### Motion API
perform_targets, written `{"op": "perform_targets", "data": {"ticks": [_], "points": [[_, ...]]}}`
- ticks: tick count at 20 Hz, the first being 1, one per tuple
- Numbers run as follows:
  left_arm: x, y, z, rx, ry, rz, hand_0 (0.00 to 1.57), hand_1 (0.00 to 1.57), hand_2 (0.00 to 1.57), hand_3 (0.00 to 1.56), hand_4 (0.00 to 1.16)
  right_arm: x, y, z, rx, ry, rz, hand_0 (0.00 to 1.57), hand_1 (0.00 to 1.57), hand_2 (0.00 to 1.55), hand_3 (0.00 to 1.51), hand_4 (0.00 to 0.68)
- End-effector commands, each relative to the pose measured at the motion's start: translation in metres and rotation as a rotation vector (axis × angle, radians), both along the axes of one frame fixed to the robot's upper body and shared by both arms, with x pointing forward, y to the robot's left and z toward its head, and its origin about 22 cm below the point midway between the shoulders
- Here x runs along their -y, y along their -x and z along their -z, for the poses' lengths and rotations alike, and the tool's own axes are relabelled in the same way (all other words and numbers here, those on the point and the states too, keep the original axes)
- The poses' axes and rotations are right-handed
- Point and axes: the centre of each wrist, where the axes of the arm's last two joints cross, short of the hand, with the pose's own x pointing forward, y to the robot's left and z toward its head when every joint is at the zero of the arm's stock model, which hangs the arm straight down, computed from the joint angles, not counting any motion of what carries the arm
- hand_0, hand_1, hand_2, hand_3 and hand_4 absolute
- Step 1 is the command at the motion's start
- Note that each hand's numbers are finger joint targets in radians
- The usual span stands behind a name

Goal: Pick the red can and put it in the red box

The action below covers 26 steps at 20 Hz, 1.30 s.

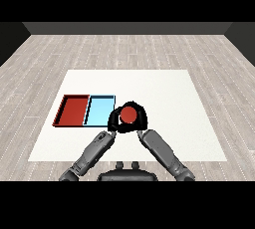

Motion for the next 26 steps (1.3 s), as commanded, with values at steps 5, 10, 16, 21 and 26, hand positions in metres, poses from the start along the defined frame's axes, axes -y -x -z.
{"op": "perform_targets", "data": {"ticks": [5, 10, 16, 21, 26], "points": [[0.008, -0.005, -0.01, 0.11, 0.044, -0.044, 1.57, 1.57, 1.57, 1.5, 1.15, -0.006, -0.002, 0.014, -0.048, -0.041, -0.019, 1.25, 1.25, 1.25, 1.16, 0.0], [0.005, -0.003, -0.005, 0.11, 0.061, -0.037, 1.57, 1.57, 1.57, 1.51, 1.15, -0.005, -0.005, 0.001, -0.081, 0.066, 0.0, 0.0, 0.0, 0.0, 0.0, 0.0], [0.013, -0.001, 0.003, 0.099, 0.015, -0.09, 1.57, 1.57, 1.57, 1.5, 1.14, -0.016, -0.019, -0.011, -0.102, 0.064, -0.011, 0.0, 0.0, 0.0, 0.0, 0.0], [0.009, -0.003, -0.007, 0.122, 0.0, -0.057, 1.57, 1.57, 1.57, 1.49, 1.13, 0.032, -0.007, 0.01, -0.116, 0.052, 0.01, 0.0, 0.0, 0.0, 0.0, 0.0], [-0.01, -0.016, -0.006, 0.102, -0.005, -0.097, 1.57, 1.57, 1.57, 1.48, 1.13, 0.031, -0.011, -0.002, -0.107, 0.054, 0.01, 0.0, 0.0, 0.0, 0.0, 0.0]]}}
